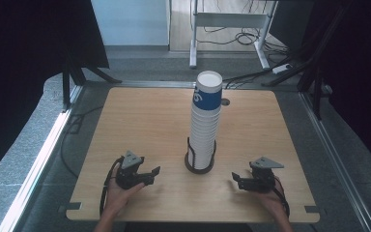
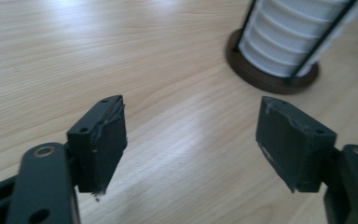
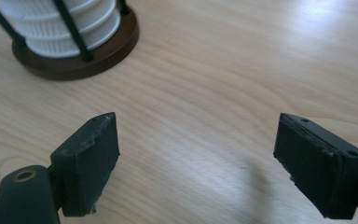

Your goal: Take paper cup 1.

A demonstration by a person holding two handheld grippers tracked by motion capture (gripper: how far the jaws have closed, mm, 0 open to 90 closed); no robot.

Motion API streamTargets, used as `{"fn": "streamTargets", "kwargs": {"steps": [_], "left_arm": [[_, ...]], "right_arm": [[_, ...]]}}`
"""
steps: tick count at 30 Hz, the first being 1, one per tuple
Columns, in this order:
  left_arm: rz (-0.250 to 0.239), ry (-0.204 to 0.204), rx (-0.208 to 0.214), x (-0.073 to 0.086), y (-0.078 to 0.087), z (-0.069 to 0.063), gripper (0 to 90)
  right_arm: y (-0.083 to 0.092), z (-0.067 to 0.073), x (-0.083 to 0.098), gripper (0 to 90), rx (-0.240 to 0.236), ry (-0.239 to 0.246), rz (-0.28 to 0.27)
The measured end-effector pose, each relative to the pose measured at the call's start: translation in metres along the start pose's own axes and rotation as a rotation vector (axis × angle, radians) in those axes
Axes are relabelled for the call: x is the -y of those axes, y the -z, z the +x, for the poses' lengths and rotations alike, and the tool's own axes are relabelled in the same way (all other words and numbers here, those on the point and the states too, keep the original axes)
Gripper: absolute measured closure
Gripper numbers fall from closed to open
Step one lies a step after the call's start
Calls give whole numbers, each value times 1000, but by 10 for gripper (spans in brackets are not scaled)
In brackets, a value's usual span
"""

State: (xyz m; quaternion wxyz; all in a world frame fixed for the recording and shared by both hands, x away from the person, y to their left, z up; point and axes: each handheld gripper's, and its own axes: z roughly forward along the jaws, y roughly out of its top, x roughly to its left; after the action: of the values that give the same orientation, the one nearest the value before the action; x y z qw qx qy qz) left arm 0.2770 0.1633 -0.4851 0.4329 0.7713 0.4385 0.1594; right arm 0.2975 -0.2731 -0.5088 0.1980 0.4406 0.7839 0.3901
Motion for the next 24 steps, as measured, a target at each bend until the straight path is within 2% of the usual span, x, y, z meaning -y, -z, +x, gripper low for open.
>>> {"fn": "streamTargets", "kwargs": {"steps": [3,6,9,13,15,21,24], "left_arm": [[-32,2,23,2,4,0,204],[-66,4,10,2,9,1,192],[-107,27,37,2,17,2,183],[-131,32,34,1,25,4,200],[-133,33,29,0,26,5,219],[-104,-9,9,0,21,5,243],[-111,-1,2,1,20,5,232]], "right_arm": [[6,-4,0,159,10,-4,-29],[11,-9,0,173,10,-14,-57],[15,-14,-1,176,9,-20,-76],[24,-16,-4,192,-1,-24,-119],[26,-17,-3,193,-11,-23,-135],[28,-23,-1,189,-20,-15,-133],[29,-26,0,191,-16,-17,-132]]}}
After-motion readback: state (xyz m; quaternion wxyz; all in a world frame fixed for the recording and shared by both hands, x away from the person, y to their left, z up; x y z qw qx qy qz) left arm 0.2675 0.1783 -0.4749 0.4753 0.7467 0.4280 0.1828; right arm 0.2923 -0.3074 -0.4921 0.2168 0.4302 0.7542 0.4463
